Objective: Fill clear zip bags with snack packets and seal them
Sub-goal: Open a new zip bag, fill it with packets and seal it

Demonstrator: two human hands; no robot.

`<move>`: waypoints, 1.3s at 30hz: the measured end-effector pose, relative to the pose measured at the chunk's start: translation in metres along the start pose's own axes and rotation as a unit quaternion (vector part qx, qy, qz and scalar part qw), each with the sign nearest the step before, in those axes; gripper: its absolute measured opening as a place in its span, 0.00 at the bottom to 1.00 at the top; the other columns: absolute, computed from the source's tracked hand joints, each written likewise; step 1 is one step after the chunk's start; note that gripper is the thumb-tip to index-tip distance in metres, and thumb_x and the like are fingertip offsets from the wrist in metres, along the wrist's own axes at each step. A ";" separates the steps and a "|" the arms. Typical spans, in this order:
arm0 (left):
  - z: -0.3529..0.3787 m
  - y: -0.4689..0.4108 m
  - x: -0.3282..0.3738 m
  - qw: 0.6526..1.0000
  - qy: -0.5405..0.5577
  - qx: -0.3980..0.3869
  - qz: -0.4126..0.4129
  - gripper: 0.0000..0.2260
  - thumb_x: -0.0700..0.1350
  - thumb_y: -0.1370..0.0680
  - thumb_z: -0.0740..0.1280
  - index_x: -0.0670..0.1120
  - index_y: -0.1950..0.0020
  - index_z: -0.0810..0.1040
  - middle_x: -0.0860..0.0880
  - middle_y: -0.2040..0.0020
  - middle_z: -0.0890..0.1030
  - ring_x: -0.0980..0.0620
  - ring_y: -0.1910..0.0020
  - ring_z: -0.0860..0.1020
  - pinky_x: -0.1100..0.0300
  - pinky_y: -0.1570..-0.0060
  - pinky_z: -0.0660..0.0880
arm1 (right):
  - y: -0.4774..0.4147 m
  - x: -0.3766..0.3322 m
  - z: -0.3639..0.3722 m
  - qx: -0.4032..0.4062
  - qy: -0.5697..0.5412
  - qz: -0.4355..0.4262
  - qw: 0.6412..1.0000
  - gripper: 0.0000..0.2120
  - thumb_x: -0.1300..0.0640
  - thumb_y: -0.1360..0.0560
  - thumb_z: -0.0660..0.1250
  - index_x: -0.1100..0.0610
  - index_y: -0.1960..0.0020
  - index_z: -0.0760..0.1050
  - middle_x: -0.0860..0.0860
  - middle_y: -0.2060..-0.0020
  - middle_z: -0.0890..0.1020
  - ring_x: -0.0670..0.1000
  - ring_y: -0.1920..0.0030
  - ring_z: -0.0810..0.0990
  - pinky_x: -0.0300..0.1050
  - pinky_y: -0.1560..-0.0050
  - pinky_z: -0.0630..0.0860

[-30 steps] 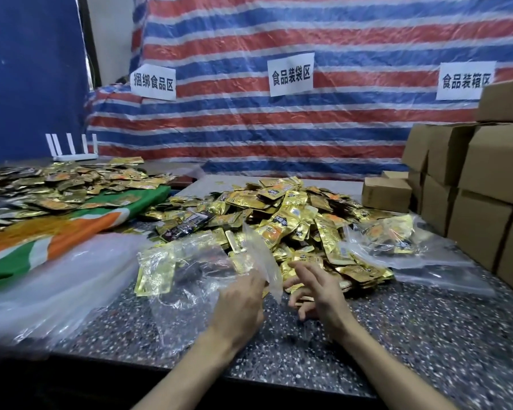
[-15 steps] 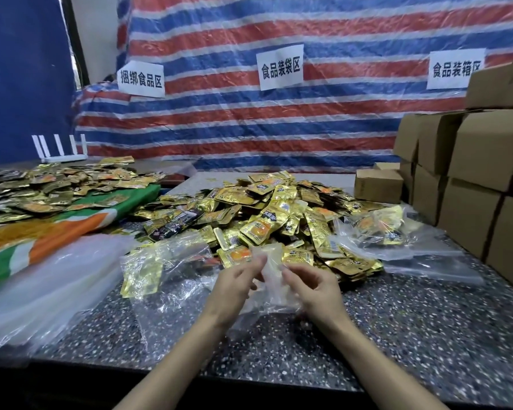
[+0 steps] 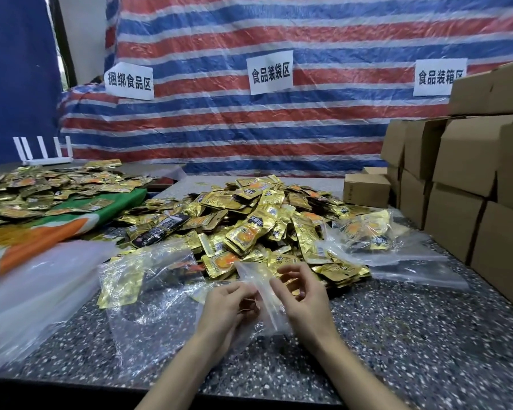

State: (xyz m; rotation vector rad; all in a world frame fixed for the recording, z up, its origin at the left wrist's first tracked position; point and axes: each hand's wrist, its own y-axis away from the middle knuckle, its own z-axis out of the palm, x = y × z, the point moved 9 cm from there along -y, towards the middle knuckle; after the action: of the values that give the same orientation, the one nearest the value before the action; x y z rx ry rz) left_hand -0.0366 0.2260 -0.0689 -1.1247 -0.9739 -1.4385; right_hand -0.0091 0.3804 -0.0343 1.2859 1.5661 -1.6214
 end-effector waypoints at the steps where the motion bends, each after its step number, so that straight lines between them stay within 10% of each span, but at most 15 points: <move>1: 0.000 0.000 0.002 1.000 -0.008 -0.009 0.018 0.09 0.42 0.27 0.73 0.37 0.63 0.83 0.40 0.65 0.79 0.48 0.68 0.77 0.58 0.67 0.75 | 0.000 -0.003 -0.002 0.004 0.012 -0.013 1.000 0.13 0.41 0.29 0.72 0.48 0.52 0.77 0.43 0.57 0.81 0.44 0.59 0.79 0.38 0.60 0.78; 7: 0.001 -0.001 0.004 0.998 -0.003 -0.031 0.046 0.14 0.51 0.35 0.76 0.40 0.63 0.83 0.44 0.70 0.77 0.51 0.73 0.73 0.61 0.74 0.70 | -0.001 -0.003 0.016 -0.094 0.000 0.018 0.995 0.05 0.55 0.26 0.74 0.56 0.57 0.84 0.52 0.60 0.86 0.55 0.57 0.84 0.45 0.54 0.81; 13: -0.024 0.001 0.018 0.987 0.128 0.028 0.088 0.08 0.38 0.27 0.67 0.44 0.66 0.74 0.48 0.72 0.73 0.52 0.74 0.71 0.60 0.72 0.70 | -0.002 0.010 -0.043 0.140 -0.127 0.061 0.980 0.08 0.60 0.23 0.69 0.59 0.60 0.80 0.49 0.73 0.77 0.47 0.72 0.70 0.38 0.73 0.66; 15: -0.030 0.005 0.024 0.986 0.086 0.056 0.129 0.15 0.35 0.23 0.64 0.45 0.70 0.73 0.47 0.74 0.72 0.50 0.75 0.70 0.60 0.73 0.69 | -0.003 0.004 -0.047 0.139 -0.127 0.031 0.982 0.02 0.60 0.22 0.68 0.57 0.52 0.80 0.48 0.73 0.77 0.47 0.72 0.70 0.37 0.72 0.65; 18: -0.029 0.006 0.033 0.983 0.064 0.079 0.151 0.20 0.35 0.21 0.62 0.47 0.73 0.73 0.48 0.76 0.70 0.50 0.77 0.71 0.61 0.76 0.69 | -0.003 -0.012 -0.040 0.085 -0.087 -0.061 0.991 0.17 0.64 0.20 0.63 0.47 0.36 0.74 0.49 0.71 0.77 0.44 0.72 0.70 0.35 0.73 0.66; 25: 0.000 -0.025 0.074 0.988 0.036 0.044 0.140 0.16 0.41 0.25 0.67 0.51 0.73 0.81 0.53 0.74 0.76 0.54 0.72 0.73 0.61 0.76 0.70 | -0.010 -0.052 -0.035 -0.072 0.136 -0.255 0.955 0.14 0.55 0.27 0.61 0.53 0.46 0.82 0.48 0.60 0.78 0.44 0.59 0.76 0.34 0.59 0.71; 28: 0.029 -0.042 0.071 0.988 0.087 -0.086 0.099 0.19 0.57 0.22 0.64 0.49 0.68 0.80 0.48 0.69 0.78 0.50 0.70 0.75 0.59 0.73 0.73 | -0.017 -0.051 -0.048 -0.027 0.154 -0.274 0.949 0.09 0.60 0.26 0.63 0.58 0.51 0.81 0.52 0.58 0.79 0.48 0.56 0.78 0.42 0.57 0.74; 32: 0.013 -0.062 0.050 0.987 -0.045 0.003 0.155 0.15 0.49 0.17 0.61 0.44 0.61 0.77 0.46 0.65 0.78 0.52 0.69 0.74 0.60 0.68 0.71 | -0.027 -0.047 -0.072 0.072 0.071 -0.221 0.970 0.09 0.52 0.23 0.59 0.51 0.53 0.77 0.53 0.52 0.77 0.53 0.49 0.77 0.50 0.52 0.77; 34: 0.020 -0.060 0.049 0.940 -0.243 -0.009 0.238 0.03 0.40 0.21 0.67 0.47 0.54 0.79 0.49 0.59 0.80 0.55 0.63 0.75 0.60 0.62 0.72 | -0.036 -0.055 -0.084 0.112 0.060 -0.212 0.969 0.08 0.49 0.23 0.58 0.47 0.54 0.76 0.51 0.44 0.73 0.50 0.40 0.73 0.47 0.43 0.73; 39: 0.062 -0.057 0.008 0.790 -0.534 -0.212 0.213 0.30 0.55 0.29 0.73 0.65 0.30 0.65 0.70 0.30 0.62 0.65 0.30 0.59 0.52 0.26 0.57 | -0.070 -0.080 -0.108 0.174 -0.011 -0.225 0.959 0.08 0.58 0.22 0.57 0.55 0.50 0.75 0.55 0.39 0.75 0.54 0.36 0.74 0.56 0.38 0.75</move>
State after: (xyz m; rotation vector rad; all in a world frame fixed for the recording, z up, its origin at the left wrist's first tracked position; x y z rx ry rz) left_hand -0.0842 0.2928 -0.0469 -2.4474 -1.0158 -0.5531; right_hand -0.0108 0.4777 0.0822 1.1188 1.6983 -2.2705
